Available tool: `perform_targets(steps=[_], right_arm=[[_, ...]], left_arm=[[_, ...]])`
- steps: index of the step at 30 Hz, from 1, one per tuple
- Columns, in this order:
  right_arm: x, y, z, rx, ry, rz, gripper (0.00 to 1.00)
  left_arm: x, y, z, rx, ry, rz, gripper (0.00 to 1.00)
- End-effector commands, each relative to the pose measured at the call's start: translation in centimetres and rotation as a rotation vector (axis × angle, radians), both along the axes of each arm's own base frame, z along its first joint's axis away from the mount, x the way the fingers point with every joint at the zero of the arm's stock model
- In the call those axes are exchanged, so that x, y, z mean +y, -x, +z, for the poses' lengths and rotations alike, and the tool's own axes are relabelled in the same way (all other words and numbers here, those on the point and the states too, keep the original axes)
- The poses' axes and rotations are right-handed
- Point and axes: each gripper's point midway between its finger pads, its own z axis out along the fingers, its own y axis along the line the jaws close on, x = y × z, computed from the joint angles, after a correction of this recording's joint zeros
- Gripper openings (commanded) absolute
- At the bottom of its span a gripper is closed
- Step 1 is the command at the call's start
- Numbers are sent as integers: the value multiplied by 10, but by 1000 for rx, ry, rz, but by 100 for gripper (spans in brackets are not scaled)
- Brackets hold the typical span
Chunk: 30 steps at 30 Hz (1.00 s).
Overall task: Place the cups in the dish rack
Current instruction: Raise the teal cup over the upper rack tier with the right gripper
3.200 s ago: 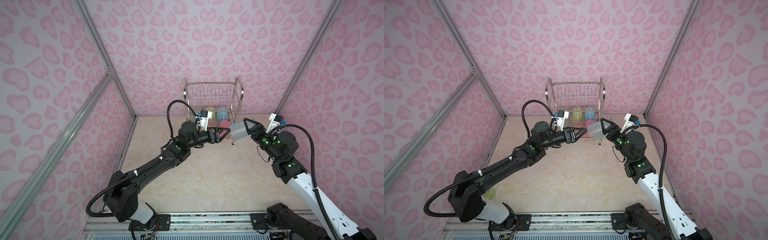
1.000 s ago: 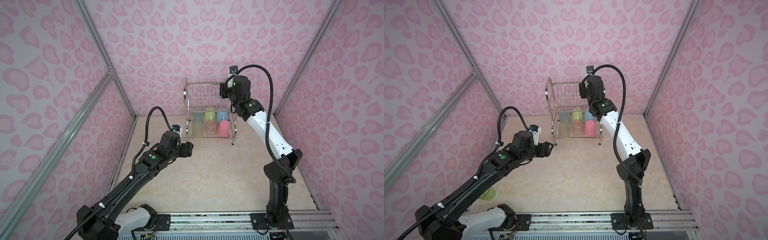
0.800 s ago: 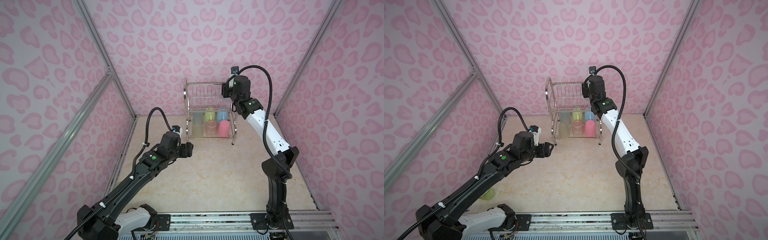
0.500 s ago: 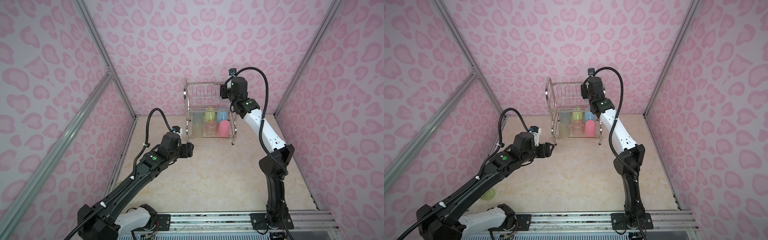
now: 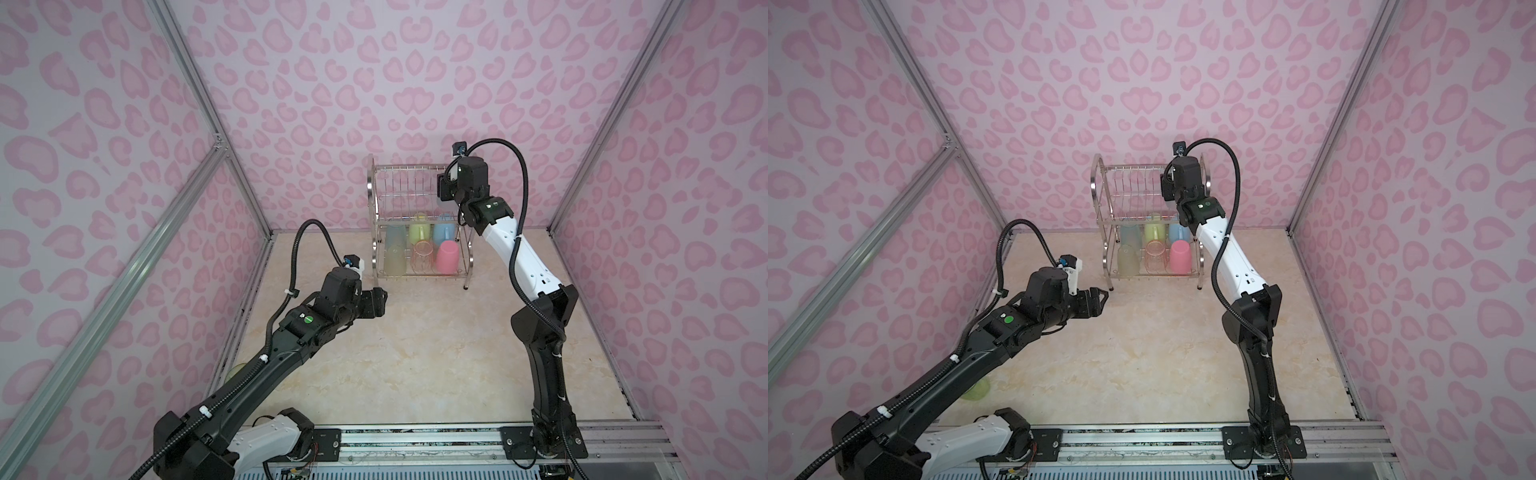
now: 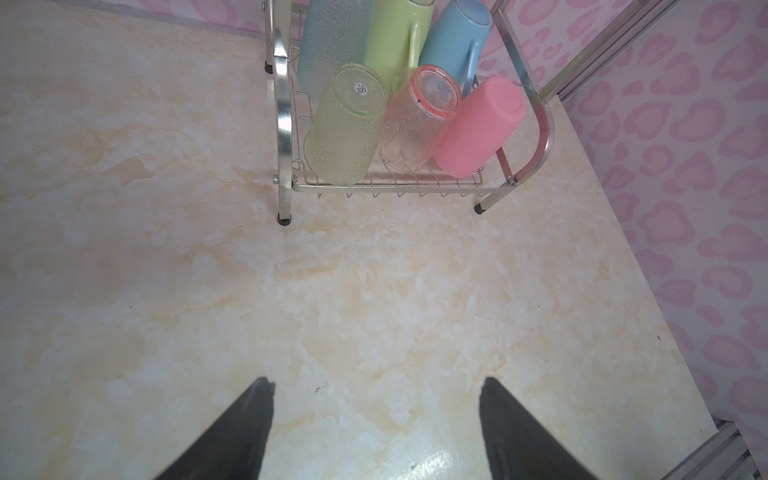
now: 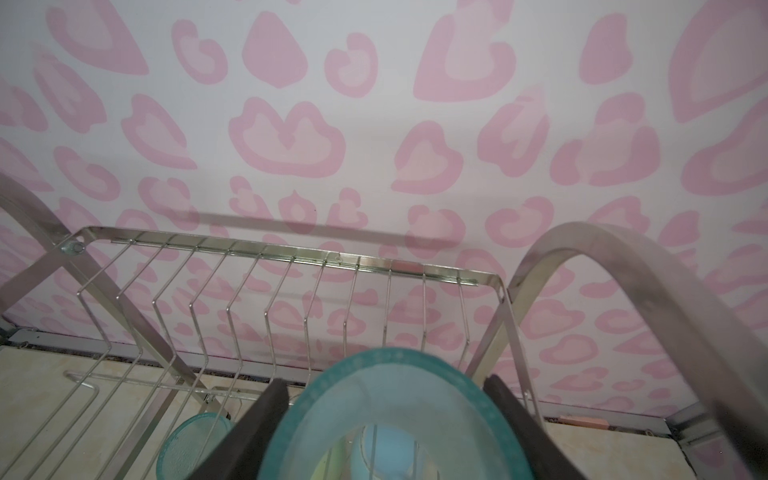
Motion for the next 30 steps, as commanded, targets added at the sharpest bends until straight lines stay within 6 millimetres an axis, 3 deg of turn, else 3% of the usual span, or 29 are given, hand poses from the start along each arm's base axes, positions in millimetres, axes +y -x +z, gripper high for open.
perform_targets(steps=[1,5,13,22,30], right_arm=[[1,-2,-7,17,6,5,58],[3,-4,-19,45,13,11,60],[6,-5,-21,51,2,19,80],[11,6,31,-63,-14,37,90],[9,29,75,-153,-14,25,91]], left_arm=[[-1,-4,6,-33,16,9,80],[-2,-3,4,-32,20,4,80],[1,-2,9,-45,14,3,81],[9,-1,14,-61,3,34,86],[19,0,15,-66,-27,68,92]])
